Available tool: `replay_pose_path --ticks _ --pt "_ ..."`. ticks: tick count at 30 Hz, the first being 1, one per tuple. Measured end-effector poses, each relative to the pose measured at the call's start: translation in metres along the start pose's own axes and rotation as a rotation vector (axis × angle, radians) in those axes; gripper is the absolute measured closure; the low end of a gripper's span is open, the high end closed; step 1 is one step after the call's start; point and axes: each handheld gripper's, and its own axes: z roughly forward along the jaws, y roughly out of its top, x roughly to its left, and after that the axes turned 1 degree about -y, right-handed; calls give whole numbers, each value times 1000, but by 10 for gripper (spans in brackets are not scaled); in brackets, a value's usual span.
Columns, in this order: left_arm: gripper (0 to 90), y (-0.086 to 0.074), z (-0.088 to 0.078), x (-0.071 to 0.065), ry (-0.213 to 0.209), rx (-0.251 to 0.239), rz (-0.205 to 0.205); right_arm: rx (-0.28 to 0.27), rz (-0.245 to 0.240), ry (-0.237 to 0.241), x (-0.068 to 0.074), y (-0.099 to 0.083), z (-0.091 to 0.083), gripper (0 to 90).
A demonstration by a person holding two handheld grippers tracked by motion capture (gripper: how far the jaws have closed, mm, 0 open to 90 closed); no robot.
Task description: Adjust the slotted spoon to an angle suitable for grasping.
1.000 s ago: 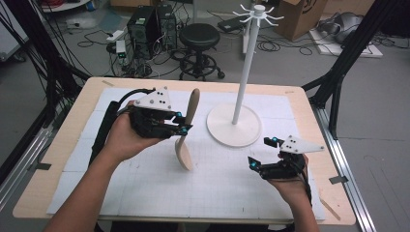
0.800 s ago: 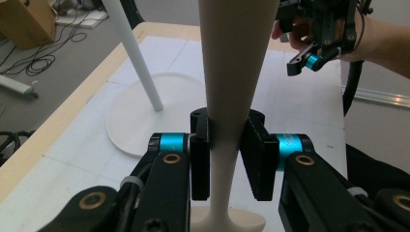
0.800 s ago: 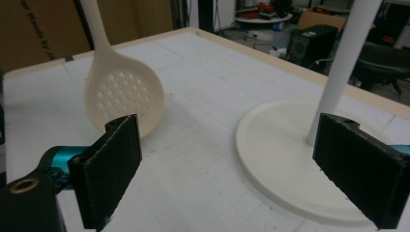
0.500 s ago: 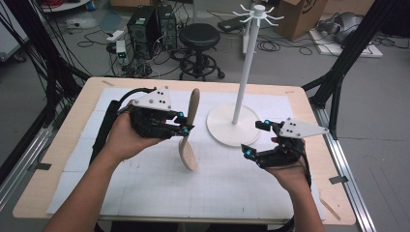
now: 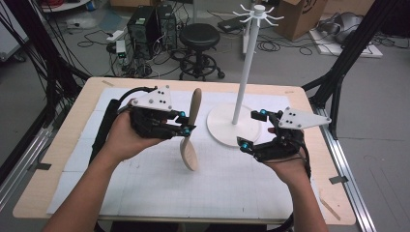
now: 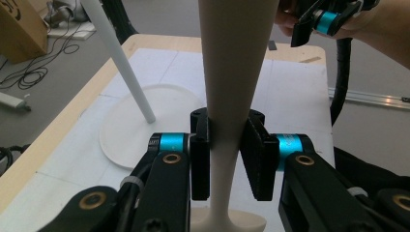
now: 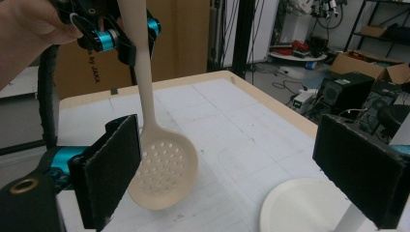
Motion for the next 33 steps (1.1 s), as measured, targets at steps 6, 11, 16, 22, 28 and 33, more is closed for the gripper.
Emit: replay_pose_path --ticks 6,11,16,22,28,33 --pt "747 3 3 0 -12 4 4 -27 11 31 -2 8 -3 92" --pt "747 4 4 0 -21 9 7 -39 -4 70 -1 24 7 92" --pt "747 5 6 -1 -23 6 15 -56 -23 126 3 40 23 92" --pt "747 6 8 -3 -37 1 14 -73 -11 221 3 49 42 92" --pt "747 6 9 -1 -38 3 20 -81 -19 257 6 54 56 99" --pt "747 6 12 -1 -43 6 18 -81 -32 281 8 57 61 151"
